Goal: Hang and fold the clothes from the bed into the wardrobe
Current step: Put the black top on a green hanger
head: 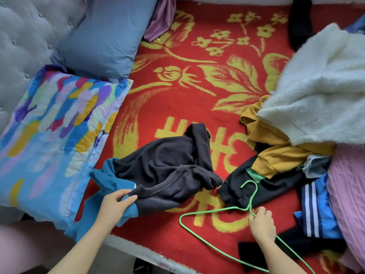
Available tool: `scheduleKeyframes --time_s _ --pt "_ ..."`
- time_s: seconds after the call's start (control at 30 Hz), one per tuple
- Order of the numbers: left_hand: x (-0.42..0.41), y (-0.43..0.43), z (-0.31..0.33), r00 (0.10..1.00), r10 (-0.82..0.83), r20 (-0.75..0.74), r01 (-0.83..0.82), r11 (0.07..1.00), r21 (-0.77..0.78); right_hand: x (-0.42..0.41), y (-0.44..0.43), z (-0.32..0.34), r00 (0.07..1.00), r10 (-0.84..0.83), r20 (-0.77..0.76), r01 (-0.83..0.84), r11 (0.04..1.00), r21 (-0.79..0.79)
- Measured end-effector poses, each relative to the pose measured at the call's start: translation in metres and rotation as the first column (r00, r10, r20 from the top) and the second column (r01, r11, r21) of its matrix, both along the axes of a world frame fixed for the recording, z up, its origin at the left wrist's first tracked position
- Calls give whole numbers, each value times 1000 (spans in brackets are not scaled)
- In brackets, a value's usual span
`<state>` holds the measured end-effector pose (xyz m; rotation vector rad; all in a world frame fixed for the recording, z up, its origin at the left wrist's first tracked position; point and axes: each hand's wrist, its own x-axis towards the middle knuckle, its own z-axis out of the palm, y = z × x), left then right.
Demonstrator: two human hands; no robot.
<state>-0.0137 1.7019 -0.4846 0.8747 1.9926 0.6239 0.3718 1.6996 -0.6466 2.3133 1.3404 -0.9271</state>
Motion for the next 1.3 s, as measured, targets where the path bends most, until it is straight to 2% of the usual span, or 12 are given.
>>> scheduleKeyframes --time_s 0.07,0.27,0.33,0.4,0.47,0.53,0.63,0.73,0.9,0.97,1.1,1.3 --pt "-6 -6 -3 1000 0 4 0 1000 21 -7 -1 -4 999 -32 34 30 998 49" --pt "-25 -20 -12 997 77 11 -78 994 79 -15 2 -20 995 -87 47 88 995 -36" --pt "-28 -24 -11 997 80 24 -82 992 94 -19 1 -18 992 -119 -30 116 990 -83" --pt "-30 -27 -8 997 71 39 -75 991 111 -27 3 -5 956 -216 -198 204 976 -79" --pt "-34 -30 -1 996 69 63 -76 990 117 -36 10 19 932 -234 -276 235 971 -30" --pt "-41 -33 11 995 52 90 -63 990 127 -44 21 58 961 -164 -223 182 981 62" --pt "-53 -30 28 994 8 107 -24 987 156 -59 46 130 994 15 -105 12 967 254" --pt "-69 -21 52 986 -50 160 19 982 188 -78 70 210 983 134 -127 -67 899 433" --pt "-103 -6 113 950 -243 198 196 953 232 -137 86 330 912 208 -354 140 653 744" --pt "-117 -1 136 943 -292 160 242 931 275 -165 82 358 907 264 -329 130 567 814" --pt "-131 2 159 953 -247 178 151 891 428 -194 76 370 896 324 -305 125 473 872" --pt "-151 2 180 966 -204 161 64 787 614 -203 71 386 813 330 -480 330 418 846"
